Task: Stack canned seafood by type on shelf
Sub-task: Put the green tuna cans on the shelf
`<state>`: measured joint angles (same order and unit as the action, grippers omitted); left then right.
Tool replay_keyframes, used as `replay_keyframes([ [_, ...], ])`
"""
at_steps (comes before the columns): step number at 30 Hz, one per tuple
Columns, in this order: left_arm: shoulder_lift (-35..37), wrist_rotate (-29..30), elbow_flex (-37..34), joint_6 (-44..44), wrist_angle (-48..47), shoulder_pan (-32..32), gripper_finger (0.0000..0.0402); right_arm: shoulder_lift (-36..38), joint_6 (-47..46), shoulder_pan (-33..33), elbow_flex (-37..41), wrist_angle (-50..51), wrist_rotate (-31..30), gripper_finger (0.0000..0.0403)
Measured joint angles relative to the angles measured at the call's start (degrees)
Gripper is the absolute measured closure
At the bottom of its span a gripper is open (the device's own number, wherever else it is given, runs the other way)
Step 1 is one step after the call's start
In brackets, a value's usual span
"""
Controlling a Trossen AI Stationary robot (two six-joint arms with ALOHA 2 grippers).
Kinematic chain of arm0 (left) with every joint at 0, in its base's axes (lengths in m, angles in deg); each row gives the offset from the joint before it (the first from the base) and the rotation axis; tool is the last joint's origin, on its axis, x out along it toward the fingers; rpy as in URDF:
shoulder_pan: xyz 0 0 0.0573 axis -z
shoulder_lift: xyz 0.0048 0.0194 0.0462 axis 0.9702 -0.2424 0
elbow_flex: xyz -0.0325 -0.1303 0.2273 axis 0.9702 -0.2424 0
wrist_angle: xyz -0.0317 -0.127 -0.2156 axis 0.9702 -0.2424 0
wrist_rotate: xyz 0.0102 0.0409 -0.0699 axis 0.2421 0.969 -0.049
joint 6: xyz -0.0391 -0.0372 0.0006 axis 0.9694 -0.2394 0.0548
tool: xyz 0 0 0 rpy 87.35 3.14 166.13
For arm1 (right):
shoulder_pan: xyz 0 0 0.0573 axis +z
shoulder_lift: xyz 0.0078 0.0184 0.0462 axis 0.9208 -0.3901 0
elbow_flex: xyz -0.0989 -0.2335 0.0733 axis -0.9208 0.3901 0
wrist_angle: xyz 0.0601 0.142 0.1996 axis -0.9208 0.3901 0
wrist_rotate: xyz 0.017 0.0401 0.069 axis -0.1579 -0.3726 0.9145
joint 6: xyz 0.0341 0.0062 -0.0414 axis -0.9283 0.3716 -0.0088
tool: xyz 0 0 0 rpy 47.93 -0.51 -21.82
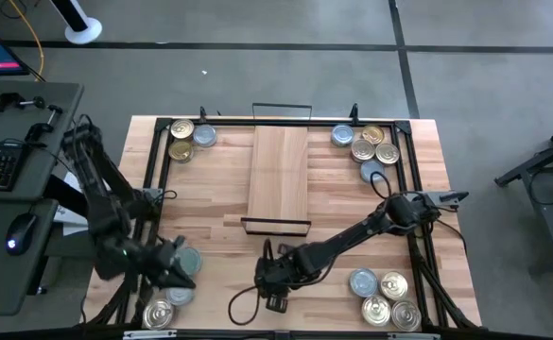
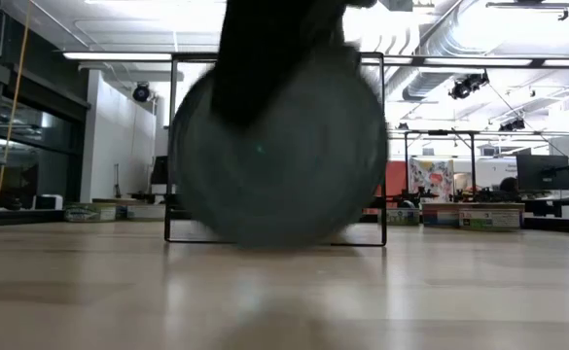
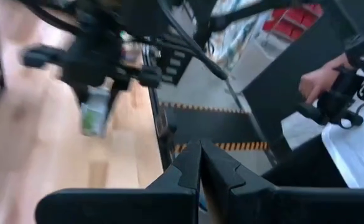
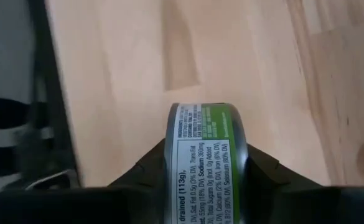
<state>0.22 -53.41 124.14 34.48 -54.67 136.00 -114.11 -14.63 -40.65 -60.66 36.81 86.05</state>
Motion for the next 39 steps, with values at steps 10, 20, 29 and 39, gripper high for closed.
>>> replay_keyframes([
  [10,8.36,3.46,0.02,-7.14,-11.91,-10.92,0.0401,0.37,-5.52,1.98,-12.27,20.05,2.57,0.0287],
  [20,11.41,-12.88,0.02,-19.25,-9.97,-30.6,0.0401,7.11,-8.22,1.54,-13.55,38.46,3.94,0.0287],
  [29,18.12,-19.42,0.02,-24.96,-9.87,-47.08,0.0401,34.17,-20.19,-7.07,16.96,34.68,-4.31,0.0287],
  [39,12.36,-23.82,0.02,-28.22,-4.05,-63.09,0.0401,61.62,-18.31,-37.36,61.0,-14.17,-5.83,0.0287],
])
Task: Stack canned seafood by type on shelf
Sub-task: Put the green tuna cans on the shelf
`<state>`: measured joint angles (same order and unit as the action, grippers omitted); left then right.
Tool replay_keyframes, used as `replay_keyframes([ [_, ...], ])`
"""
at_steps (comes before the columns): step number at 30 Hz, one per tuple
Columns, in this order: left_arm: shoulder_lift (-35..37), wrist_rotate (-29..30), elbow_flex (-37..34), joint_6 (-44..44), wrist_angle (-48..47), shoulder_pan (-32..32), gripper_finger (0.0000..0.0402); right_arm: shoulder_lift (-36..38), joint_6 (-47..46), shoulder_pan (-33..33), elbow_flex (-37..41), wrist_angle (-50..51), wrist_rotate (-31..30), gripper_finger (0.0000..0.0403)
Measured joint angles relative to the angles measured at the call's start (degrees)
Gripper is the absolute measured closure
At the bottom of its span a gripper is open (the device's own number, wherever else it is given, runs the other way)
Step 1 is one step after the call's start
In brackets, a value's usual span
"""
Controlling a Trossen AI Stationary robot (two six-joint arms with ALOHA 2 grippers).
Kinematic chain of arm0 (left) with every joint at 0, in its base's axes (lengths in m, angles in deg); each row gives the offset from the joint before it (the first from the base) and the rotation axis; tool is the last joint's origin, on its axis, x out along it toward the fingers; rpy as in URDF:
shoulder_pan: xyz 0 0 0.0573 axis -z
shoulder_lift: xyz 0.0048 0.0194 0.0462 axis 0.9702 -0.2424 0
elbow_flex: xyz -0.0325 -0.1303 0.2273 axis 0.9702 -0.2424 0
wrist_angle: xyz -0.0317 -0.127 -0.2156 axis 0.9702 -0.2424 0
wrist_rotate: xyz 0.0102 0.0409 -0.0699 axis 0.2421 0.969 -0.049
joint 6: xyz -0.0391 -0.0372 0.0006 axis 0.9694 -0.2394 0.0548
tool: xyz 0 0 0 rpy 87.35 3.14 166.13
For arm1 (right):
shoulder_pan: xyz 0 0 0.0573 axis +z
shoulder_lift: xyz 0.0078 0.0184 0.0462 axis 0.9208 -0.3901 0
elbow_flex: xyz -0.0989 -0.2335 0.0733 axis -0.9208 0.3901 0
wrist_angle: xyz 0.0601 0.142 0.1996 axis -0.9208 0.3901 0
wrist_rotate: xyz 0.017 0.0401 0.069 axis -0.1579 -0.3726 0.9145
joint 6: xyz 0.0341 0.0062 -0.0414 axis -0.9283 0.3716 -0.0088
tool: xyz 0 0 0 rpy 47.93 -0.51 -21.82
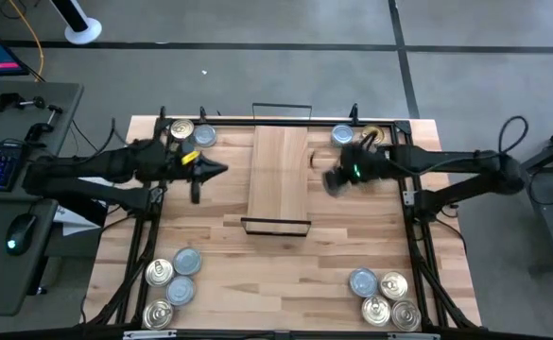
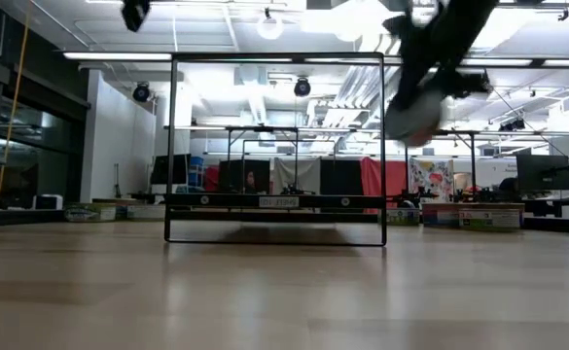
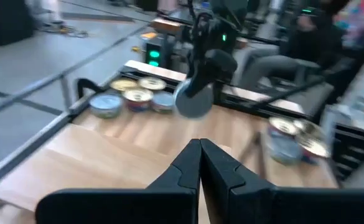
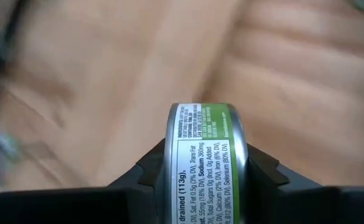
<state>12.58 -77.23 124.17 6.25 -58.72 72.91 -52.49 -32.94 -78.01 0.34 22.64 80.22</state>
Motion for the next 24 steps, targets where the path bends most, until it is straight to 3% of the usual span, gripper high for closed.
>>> replay_keyframes([
  [5,-8.02,-4.75,0.0,2.83,9.7,-9.25,0.0401,-4.03,2.57,-16.95,13.09,-38.26,15.03,0.0287],
  [8,-12.32,-7.62,0.0,5.4,15.23,-13.42,0.0401,-10.1,1.23,-23.36,14.77,-51.37,21.29,0.0287],
  [15,-16.24,-7.91,-0.04,9.22,21.79,-16.62,0.0401,-26.56,0.05,-25.65,6.47,-59.06,29.6,0.0287],
  [24,-15.87,-7.52,-0.04,8.94,22.07,-18.33,0.0401,-38.59,-2.75,-25.91,-6.91,-58.41,28.69,0.0287],
])
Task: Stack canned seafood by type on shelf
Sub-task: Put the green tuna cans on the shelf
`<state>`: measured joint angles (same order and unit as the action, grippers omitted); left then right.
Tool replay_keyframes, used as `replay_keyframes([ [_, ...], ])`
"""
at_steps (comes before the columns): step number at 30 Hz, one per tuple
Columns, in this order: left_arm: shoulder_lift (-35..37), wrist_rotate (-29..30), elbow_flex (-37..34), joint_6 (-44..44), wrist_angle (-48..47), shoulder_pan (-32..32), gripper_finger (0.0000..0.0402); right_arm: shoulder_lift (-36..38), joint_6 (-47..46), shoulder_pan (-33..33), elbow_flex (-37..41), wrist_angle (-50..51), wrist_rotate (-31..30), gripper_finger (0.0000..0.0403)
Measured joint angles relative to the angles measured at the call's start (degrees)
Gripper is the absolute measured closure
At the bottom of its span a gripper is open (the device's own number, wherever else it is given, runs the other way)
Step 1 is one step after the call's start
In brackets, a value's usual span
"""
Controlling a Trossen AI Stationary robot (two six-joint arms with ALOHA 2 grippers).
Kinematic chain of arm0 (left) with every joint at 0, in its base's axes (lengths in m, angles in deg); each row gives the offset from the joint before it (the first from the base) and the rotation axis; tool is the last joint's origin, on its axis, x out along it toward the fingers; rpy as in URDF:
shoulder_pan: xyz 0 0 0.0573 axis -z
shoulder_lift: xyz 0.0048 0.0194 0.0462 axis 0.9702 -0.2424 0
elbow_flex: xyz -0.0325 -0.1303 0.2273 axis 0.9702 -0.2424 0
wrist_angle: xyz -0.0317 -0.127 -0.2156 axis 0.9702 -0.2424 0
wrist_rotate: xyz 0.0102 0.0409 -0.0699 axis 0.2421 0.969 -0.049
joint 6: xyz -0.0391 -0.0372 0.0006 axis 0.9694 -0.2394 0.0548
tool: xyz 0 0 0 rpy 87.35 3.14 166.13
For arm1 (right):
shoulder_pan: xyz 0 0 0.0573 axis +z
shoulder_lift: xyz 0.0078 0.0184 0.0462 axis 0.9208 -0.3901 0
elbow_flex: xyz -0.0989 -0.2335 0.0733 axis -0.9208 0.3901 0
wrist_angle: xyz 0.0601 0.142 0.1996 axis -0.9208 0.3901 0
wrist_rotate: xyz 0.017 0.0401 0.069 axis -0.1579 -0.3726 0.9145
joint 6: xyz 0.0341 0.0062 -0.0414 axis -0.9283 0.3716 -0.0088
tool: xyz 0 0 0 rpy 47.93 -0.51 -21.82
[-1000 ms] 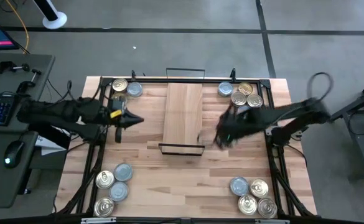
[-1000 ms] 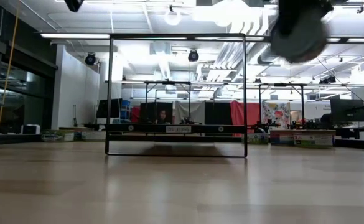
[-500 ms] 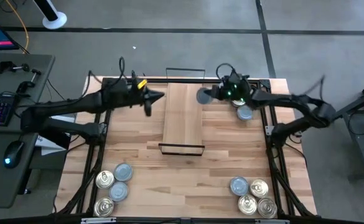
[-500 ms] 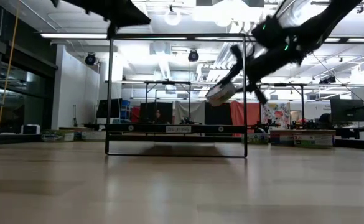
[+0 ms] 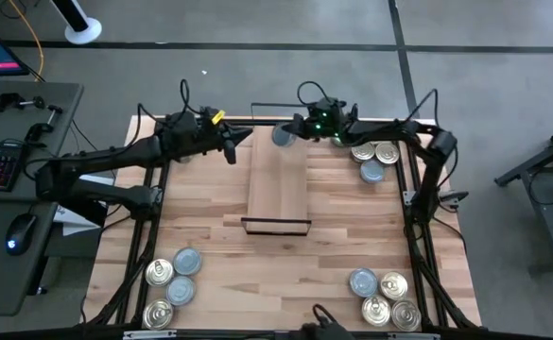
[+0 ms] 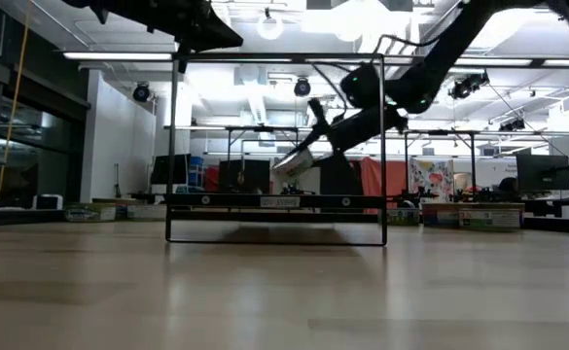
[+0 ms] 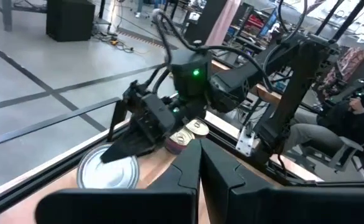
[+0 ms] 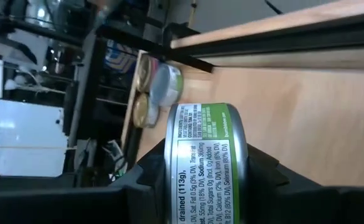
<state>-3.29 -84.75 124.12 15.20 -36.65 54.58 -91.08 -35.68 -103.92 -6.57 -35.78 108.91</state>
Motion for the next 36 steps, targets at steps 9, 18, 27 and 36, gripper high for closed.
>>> replay_keyframes([
  [9,1.09,-1.98,0.0,-3.26,-3.21,-1.85,0.0402,-2.57,-6.7,4.12,-3.68,3.9,-10.49,0.0287],
  [18,3.74,-7.26,0.02,-6.98,-7.45,-5.01,0.0401,-2.57,-10.37,6.13,-3.61,7.74,-19.09,0.0266],
  [27,3.91,-11.23,0.04,-7.38,-9.33,-6.79,0.0401,-2.41,-10.86,6.45,-3.58,10.04,-18.16,0.0221],
  [36,3.91,-10.99,0.04,-7.31,-10.52,-6.79,0.0401,-1.19,-1.17,6.17,-7.33,19.19,-20.73,0.0226],
])
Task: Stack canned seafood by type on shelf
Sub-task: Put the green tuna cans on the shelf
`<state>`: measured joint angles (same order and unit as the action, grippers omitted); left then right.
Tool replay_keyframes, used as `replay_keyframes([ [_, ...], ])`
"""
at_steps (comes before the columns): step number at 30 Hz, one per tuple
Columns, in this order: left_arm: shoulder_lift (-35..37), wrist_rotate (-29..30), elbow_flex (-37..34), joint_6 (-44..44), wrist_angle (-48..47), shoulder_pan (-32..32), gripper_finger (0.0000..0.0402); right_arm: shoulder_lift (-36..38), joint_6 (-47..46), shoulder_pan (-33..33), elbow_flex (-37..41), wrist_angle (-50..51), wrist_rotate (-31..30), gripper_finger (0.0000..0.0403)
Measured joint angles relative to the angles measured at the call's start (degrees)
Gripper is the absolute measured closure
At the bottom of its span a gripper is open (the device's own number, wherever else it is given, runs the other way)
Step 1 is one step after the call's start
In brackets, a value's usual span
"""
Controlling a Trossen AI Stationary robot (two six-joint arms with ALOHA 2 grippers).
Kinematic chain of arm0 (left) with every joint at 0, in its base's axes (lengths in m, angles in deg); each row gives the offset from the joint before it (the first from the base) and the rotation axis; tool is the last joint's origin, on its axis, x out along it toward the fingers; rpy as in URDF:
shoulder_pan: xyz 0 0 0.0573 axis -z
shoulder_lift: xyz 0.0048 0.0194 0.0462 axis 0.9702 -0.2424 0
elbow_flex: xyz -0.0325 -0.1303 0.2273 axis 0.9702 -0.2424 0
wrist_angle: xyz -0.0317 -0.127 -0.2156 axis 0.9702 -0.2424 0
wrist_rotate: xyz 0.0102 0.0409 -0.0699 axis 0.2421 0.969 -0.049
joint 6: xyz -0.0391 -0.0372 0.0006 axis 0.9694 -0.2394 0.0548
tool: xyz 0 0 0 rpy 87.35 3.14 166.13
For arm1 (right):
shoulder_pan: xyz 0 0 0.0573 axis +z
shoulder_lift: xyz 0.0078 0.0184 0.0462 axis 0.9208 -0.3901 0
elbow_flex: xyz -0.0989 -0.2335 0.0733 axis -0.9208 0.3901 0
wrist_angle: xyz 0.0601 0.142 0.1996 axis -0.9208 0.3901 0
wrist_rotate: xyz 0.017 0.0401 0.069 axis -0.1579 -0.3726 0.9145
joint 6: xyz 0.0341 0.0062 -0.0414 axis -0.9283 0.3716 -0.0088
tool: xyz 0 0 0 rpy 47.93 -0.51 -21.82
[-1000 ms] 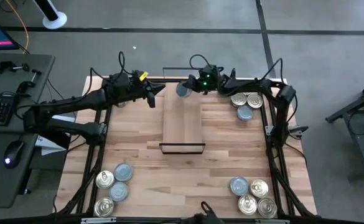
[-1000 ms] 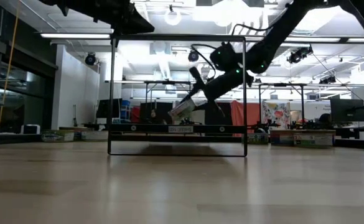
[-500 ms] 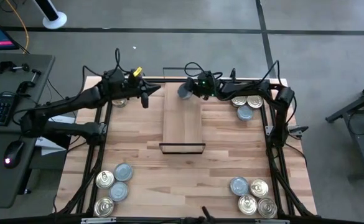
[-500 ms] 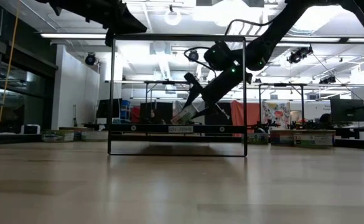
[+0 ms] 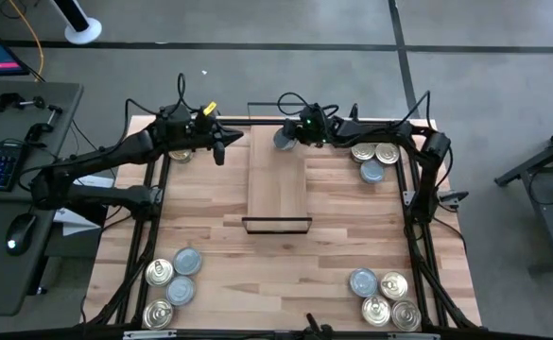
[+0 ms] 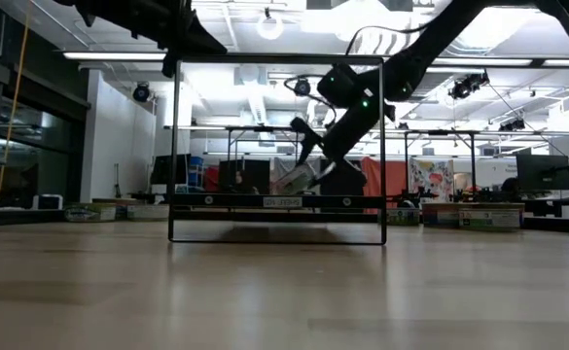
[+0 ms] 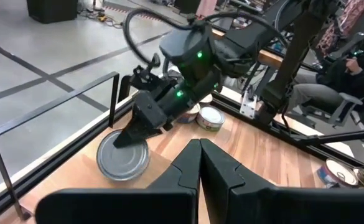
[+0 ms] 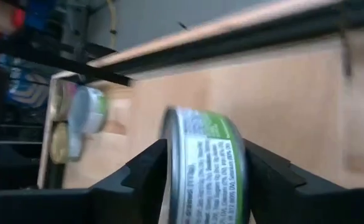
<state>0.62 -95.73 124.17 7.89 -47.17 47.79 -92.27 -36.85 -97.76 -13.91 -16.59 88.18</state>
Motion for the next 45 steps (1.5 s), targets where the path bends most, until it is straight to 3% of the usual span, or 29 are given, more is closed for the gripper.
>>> replay_keyframes([
  [3,-0.02,0.58,0.0,0.0,0.88,0.0,0.0401,0.02,3.67,0.09,-3.42,1.38,1.07,0.0227],
  [10,-0.01,0.81,0.0,0.22,1.39,0.02,0.0401,0.1,13.18,-0.45,-10.37,14.77,0.1,0.0227],
  [22,0.4,1.02,0.0,1.57,1.32,0.31,0.0401,1.55,29.06,0.45,-11.02,27.24,0.39,0.023],
  [25,0.36,0.98,0.0,1.53,0.5,0.52,0.0401,1.56,33.23,1.26,-10.85,30.8,0.57,0.0261],
  [30,0.36,0.98,0.0,1.53,-0.09,0.52,0.0401,1.56,35.49,1.68,-8.41,28.96,0.56,0.0385],
  [45,0.36,1.5,0.0,1.49,0.58,0.52,0.0402,-0.74,32.14,2.29,-8.34,24.82,1.15,0.0402],
])
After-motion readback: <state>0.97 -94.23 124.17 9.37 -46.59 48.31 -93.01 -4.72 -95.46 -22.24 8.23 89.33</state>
